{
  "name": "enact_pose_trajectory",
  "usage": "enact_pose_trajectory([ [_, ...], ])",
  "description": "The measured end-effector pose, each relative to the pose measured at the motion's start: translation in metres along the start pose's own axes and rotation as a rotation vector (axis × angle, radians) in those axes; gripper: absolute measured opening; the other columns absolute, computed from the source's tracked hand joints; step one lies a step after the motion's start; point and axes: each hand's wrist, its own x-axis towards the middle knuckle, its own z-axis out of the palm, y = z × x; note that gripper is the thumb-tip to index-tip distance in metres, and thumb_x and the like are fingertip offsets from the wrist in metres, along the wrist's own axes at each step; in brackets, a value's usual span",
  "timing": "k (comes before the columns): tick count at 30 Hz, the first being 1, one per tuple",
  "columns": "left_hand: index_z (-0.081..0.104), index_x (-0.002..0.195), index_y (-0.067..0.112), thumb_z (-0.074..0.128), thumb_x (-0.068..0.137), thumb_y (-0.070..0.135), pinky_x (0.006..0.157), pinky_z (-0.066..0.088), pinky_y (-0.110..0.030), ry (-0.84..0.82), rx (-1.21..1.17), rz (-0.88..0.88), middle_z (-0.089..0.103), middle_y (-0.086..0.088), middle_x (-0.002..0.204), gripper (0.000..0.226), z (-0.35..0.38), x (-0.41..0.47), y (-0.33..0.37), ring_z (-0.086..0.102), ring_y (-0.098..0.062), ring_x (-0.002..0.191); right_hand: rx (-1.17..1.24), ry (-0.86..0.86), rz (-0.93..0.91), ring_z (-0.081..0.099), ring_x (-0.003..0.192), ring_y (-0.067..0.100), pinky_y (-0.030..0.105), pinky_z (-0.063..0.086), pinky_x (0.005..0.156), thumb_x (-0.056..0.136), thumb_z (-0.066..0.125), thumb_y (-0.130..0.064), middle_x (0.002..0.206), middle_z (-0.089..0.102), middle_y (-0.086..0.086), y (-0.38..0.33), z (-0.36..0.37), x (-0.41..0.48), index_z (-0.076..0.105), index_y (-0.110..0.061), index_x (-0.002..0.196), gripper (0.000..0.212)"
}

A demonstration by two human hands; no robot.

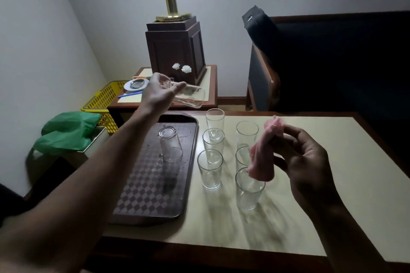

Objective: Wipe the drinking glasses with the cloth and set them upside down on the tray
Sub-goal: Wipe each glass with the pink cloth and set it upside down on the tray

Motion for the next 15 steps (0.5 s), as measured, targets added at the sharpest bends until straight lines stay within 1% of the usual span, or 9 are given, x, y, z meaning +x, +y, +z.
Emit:
enact_pose_trajectory([
  [2,0.055,0.122,0.011,0.078,0.090,0.042,0.082,0.062,-0.035,-0.124,-0.417,-0.135,0.069,-0.013,0.115,0.050,-0.014,-0.047,0.019,0.071,-0.021,0.100,0.018,0.018,-0.009,0.077,0.101,0.031,0.052,0.062,0.090,0.081,0.076,-0.034,0.112,0.078,0.010,-0.010,0.014,-0.002,0.063,-0.012,0.125,0.051],
  [4,0.052,0.132,0.005,0.073,0.095,0.034,0.092,0.062,-0.040,-0.236,-0.651,-0.233,0.068,-0.017,0.121,0.052,-0.018,-0.096,0.025,0.071,-0.028,0.110,0.055,0.042,-0.024,0.077,0.100,0.029,0.049,0.063,0.089,0.082,0.081,-0.034,0.109,0.078,0.011,-0.022,0.028,-0.005,0.059,-0.010,0.123,0.052],
  [6,0.051,0.138,0.004,0.067,0.099,0.027,0.099,0.058,-0.045,-0.289,-0.810,-0.295,0.065,-0.023,0.130,0.049,-0.013,-0.141,0.021,0.068,-0.034,0.120,0.053,0.064,-0.052,0.077,0.099,0.027,0.046,0.064,0.085,0.087,0.083,-0.032,0.105,0.078,0.009,-0.032,0.043,-0.011,0.061,-0.013,0.116,0.042],
  [8,0.051,0.140,0.004,0.066,0.098,0.021,0.099,0.057,-0.046,-0.303,-0.916,-0.338,0.062,-0.028,0.134,0.048,-0.004,-0.179,0.019,0.067,-0.038,0.122,-0.057,0.046,-0.065,0.077,0.096,0.022,0.037,0.063,0.075,0.093,0.078,-0.033,0.102,0.078,0.002,-0.039,0.052,-0.022,0.065,-0.016,0.112,0.029],
  [10,0.051,0.141,0.003,0.066,0.096,0.019,0.098,0.057,-0.044,-0.282,-0.958,-0.355,0.061,-0.031,0.133,0.050,0.001,-0.204,0.019,0.068,-0.040,0.119,-0.181,-0.046,-0.078,0.076,0.092,0.020,0.030,0.059,0.065,0.101,0.069,-0.027,0.102,0.080,-0.001,-0.044,0.051,-0.039,0.070,-0.018,0.114,0.016],
  [11,0.051,0.141,0.002,0.066,0.096,0.019,0.098,0.057,-0.044,-0.266,-0.971,-0.350,0.061,-0.032,0.134,0.049,0.001,-0.212,0.019,0.067,-0.041,0.119,-0.227,-0.103,-0.090,0.076,0.092,0.021,0.029,0.058,0.064,0.104,0.063,-0.023,0.105,0.080,-0.002,-0.046,0.046,-0.048,0.072,-0.019,0.117,0.016],
  [13,0.052,0.140,0.002,0.066,0.098,0.020,0.100,0.057,-0.046,-0.247,-0.983,-0.333,0.059,-0.033,0.136,0.048,-0.004,-0.224,0.023,0.066,-0.042,0.121,-0.321,-0.245,-0.135,0.075,0.093,0.020,0.028,0.061,0.072,0.107,0.054,-0.014,0.113,0.079,-0.005,-0.052,0.030,-0.064,0.072,-0.023,0.125,0.027],
  [15,0.055,0.138,0.006,0.072,0.092,0.022,0.102,0.057,-0.047,-0.245,-0.952,-0.295,0.063,-0.030,0.132,0.051,-0.009,-0.234,0.028,0.069,-0.040,0.117,-0.471,-0.367,-0.211,0.076,0.095,0.012,0.029,0.063,0.082,0.104,0.059,-0.008,0.115,0.078,-0.014,-0.056,0.016,-0.080,0.073,-0.029,0.126,0.033],
])
